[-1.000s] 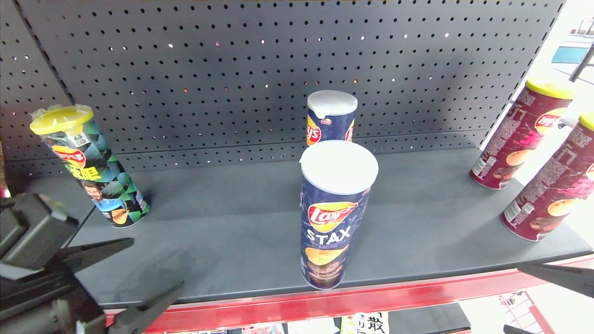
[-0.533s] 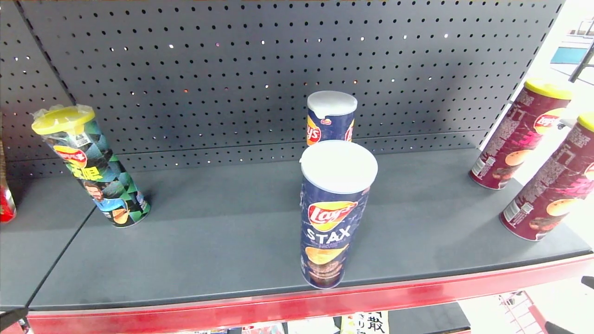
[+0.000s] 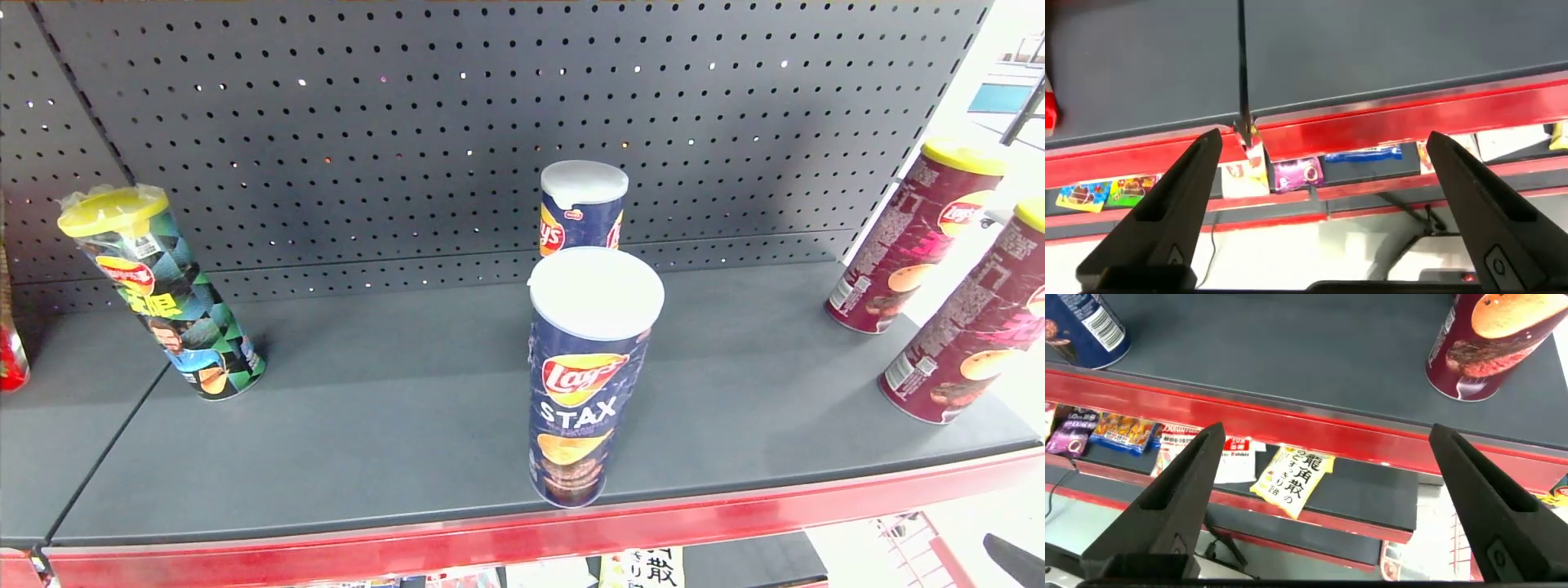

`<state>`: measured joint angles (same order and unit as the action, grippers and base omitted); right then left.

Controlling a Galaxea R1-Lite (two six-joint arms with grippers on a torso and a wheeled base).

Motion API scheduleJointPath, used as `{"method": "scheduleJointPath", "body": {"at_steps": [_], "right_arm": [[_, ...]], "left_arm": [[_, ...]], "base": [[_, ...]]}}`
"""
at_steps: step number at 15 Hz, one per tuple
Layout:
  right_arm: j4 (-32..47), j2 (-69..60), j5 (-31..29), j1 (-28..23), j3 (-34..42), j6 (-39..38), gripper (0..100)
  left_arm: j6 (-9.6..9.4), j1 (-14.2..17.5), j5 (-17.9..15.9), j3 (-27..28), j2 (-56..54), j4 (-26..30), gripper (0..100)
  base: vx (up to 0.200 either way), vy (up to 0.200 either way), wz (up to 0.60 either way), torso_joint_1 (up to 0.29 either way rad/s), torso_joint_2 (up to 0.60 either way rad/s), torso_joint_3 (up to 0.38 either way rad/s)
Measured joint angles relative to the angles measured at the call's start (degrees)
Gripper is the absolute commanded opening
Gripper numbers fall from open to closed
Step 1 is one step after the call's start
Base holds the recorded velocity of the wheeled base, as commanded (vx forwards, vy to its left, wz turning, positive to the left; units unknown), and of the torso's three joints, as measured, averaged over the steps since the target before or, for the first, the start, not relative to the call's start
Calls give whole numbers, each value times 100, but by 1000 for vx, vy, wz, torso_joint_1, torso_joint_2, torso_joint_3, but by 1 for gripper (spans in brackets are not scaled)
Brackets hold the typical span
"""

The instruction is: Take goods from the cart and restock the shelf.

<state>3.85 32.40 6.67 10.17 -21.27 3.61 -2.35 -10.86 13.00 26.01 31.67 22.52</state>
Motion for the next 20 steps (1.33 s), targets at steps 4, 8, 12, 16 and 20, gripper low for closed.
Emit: {"method": "scheduleJointPath", "body": {"at_steps": [4, 8, 12, 16, 20], "right_arm": [[-5, 108, -22, -59, -24, 101, 100], [17, 152, -21, -110, -41, 282, 100], [46, 157, -11, -116, -39, 402, 100], [46, 150, -22, -113, -35, 433, 100], [35, 137, -27, -119, -13, 451, 100]], "left_arm": [[-391, -13, -22, 2, -116, -98, 100], [-471, -13, -20, -44, -213, -249, 100], [-489, -16, -22, -52, -246, -260, 100], [-501, -11, -20, -55, -295, -254, 100], [-690, -11, -17, -68, -364, -333, 100]], "base": [[0, 0, 0, 0, 0, 0], [-150, 0, 0, 4, 4, 2], [-200, 0, 0, -5, 1, 6], [-200, 0, 0, 1, 0, 4], [0, -50, 0, 1, -1, 1]]}}
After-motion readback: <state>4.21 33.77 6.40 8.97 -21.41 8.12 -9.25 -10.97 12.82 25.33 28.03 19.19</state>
